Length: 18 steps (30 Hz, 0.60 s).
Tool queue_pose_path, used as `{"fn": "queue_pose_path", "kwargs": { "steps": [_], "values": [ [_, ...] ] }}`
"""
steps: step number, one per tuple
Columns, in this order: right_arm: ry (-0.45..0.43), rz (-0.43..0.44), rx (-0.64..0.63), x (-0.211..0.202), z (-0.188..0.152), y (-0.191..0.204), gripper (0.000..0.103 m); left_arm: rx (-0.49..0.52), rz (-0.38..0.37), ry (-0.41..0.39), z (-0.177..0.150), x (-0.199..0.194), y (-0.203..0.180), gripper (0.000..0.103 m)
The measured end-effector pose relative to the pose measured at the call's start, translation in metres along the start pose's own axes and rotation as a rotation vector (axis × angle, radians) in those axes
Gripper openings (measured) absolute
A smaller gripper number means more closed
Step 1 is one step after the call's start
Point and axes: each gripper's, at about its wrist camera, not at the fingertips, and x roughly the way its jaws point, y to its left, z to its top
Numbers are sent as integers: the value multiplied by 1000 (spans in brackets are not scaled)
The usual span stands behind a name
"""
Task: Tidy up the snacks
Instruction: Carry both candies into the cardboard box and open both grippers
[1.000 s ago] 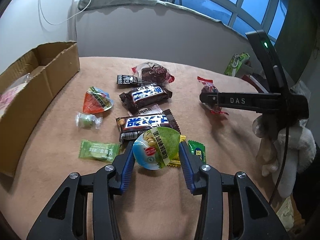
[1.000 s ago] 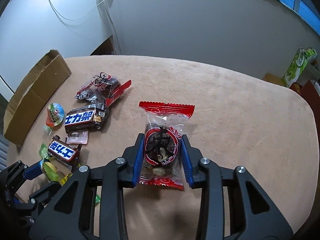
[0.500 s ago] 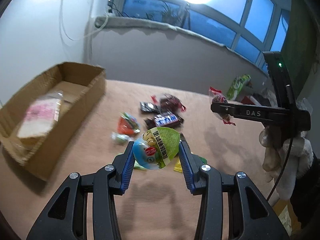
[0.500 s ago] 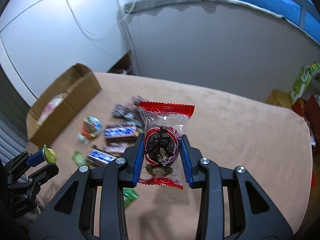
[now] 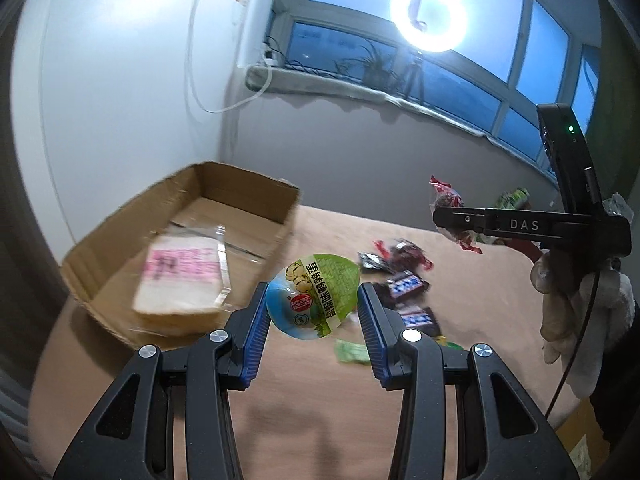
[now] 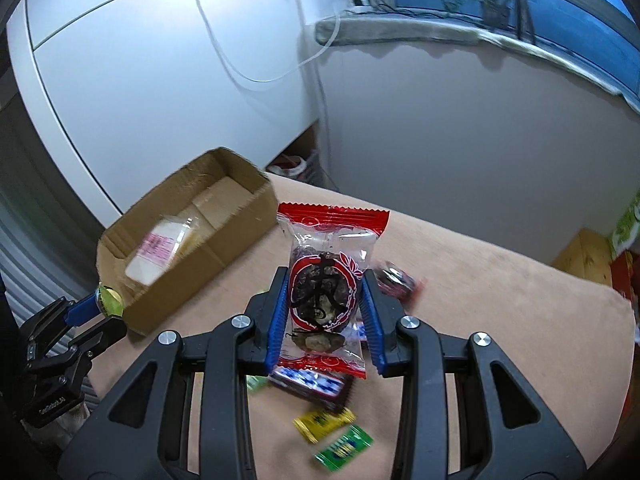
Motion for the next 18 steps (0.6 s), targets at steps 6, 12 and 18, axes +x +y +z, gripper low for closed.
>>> {"fn": "queue_pose_path", "kwargs": {
  "steps": [6,12,18],
  "values": [
    [-1,37,-27,19,27,29,35,-42,64,-29,6,-9,38,42],
    [13,56,-61,43,47,55,35,-69,133,-36,13,-10,74,42],
    [43,62,-99,72,61,80,35,-86,193,-31,17,-3,100,42]
  ]
}}
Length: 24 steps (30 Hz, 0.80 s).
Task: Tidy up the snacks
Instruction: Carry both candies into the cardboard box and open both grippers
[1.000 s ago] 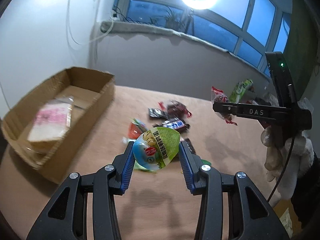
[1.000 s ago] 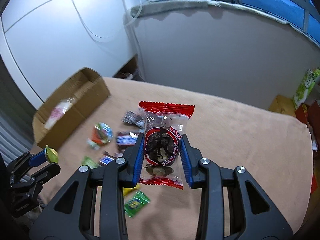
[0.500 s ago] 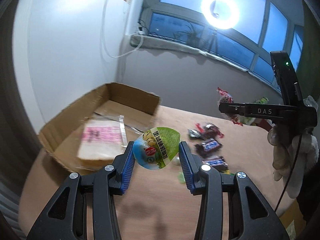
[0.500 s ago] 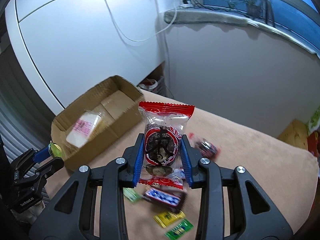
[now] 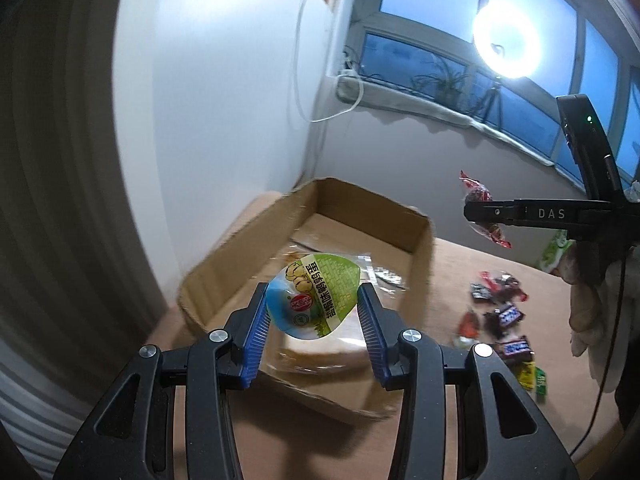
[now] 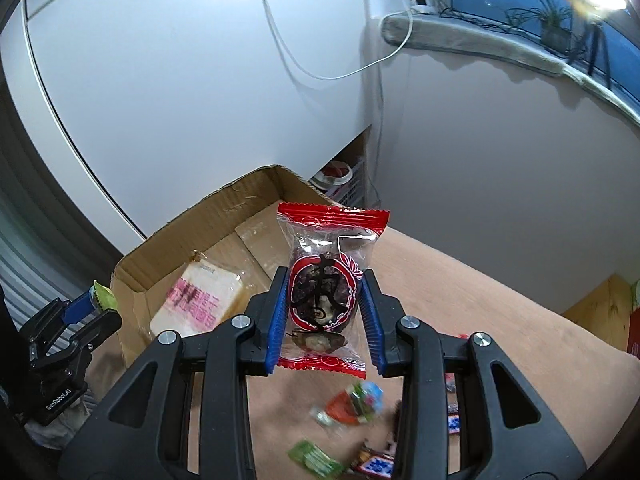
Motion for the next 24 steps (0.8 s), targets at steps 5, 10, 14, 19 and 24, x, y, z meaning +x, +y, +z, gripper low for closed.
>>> {"fn": "queue_pose_path", "kwargs": {
  "steps": [5,10,14,19,24],
  "values": [
    [19,7,-25,20,9,12,35,-6,25,12,1,8,11,42],
    [47,21,-27,40,13,20,36,-1,40,26,0,18,12,42],
    [62,30,-26,52,14,24,36,-8,46,34,1,22,12,42],
    [70,34,-32,58,16,28,36,3,58,36,2,22,11,42],
    [71,44,-30,59,17,30,36,2,60,41,3,22,12,43]
  ]
}}
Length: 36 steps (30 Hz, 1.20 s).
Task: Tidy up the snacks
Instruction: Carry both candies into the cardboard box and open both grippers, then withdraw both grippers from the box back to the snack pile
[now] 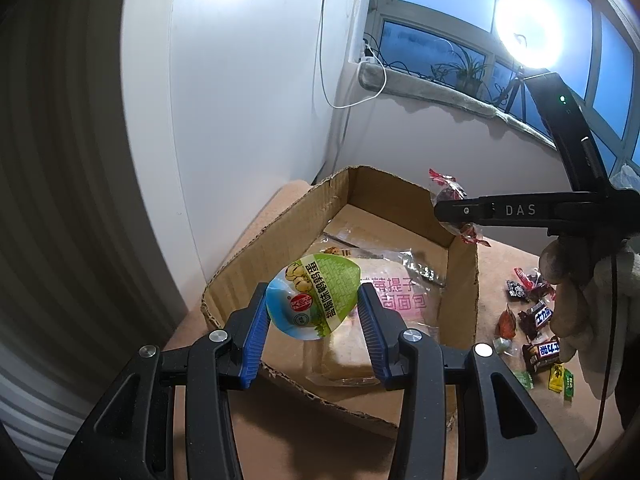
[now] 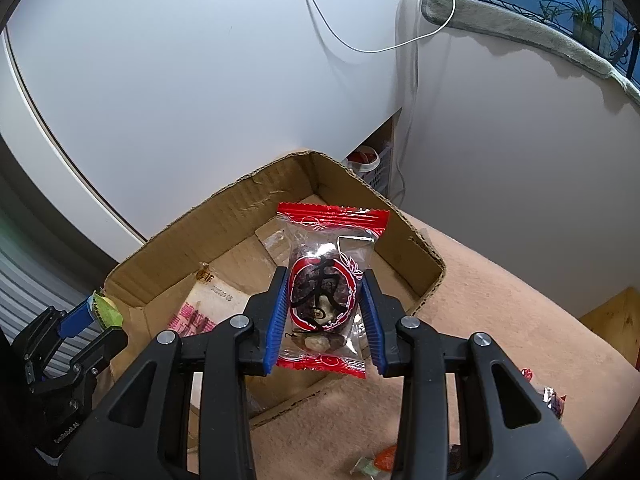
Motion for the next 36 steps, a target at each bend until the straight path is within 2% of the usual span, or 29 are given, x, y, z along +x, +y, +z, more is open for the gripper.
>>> {"fn": "queue_pose_path", "kwargs": {
  "steps": [1,2,3,5,12,21,27,36],
  "values": [
    [-1,3,-2,0,0,0,37,1,1,1,0,0,0,43],
    [-1,2,-2,-1,0,1,46,0,3,-1,0,0,-1,43],
    [-7,-1,-4,-2,1,2,61,-2,3,-2,1,0,-1,43],
    [-27,-5,-8,-7,1,2,70,-4,3,0,1,0,-1,44],
    [-50,-6,2,-23,2,1,71,-3,4,-14,3,-8,-3,45],
    [-89,-27,15,-66,-13,-14,71,3,-39,-49,3,-27,-15,45],
    [-137,-60,21,-105,-34,-30,71,29,-90,-48,-3,-37,-35,45],
    [-164,-97,46,-146,-71,-63,71,50,-147,-44,-13,-50,-65,45]
  ]
}}
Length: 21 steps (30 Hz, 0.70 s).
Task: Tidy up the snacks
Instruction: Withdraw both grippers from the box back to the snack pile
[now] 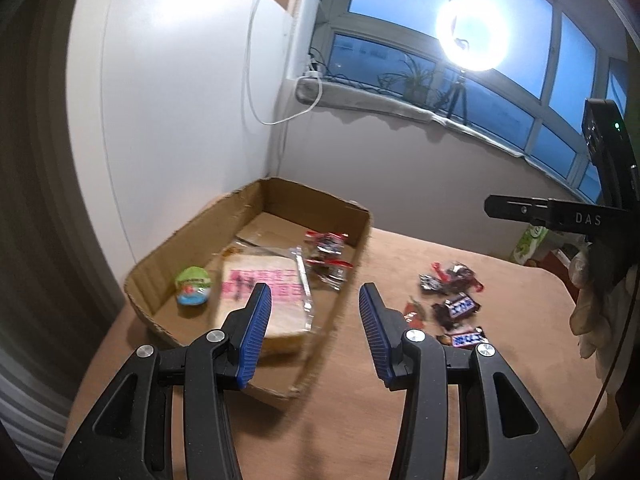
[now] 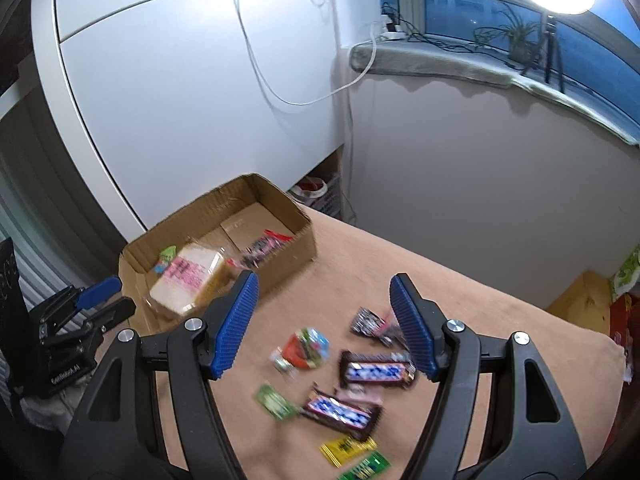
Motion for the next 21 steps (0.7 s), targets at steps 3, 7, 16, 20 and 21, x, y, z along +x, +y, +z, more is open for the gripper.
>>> {"fn": "queue_pose_path", "kwargs": {
  "steps": [3,7,16,20,21],
  "values": [
    [5,4,18,-10,-14,-13,71,14,-14,10,-4,-1,-11,45],
    [19,22,31,-19,-35,-27,71,31,-35,38,-13,2,-26,45],
    [104,96,-77,-15,-77,-36,71,66,-108,130,-37,17,-64,45],
    [159,195,-174,-3,-92,-34,71,100,-129,190,-51,30,-80,45],
    [171,190,-204,2,-96,-33,71,112,-132,200,-54,33,-84,45]
  ]
}}
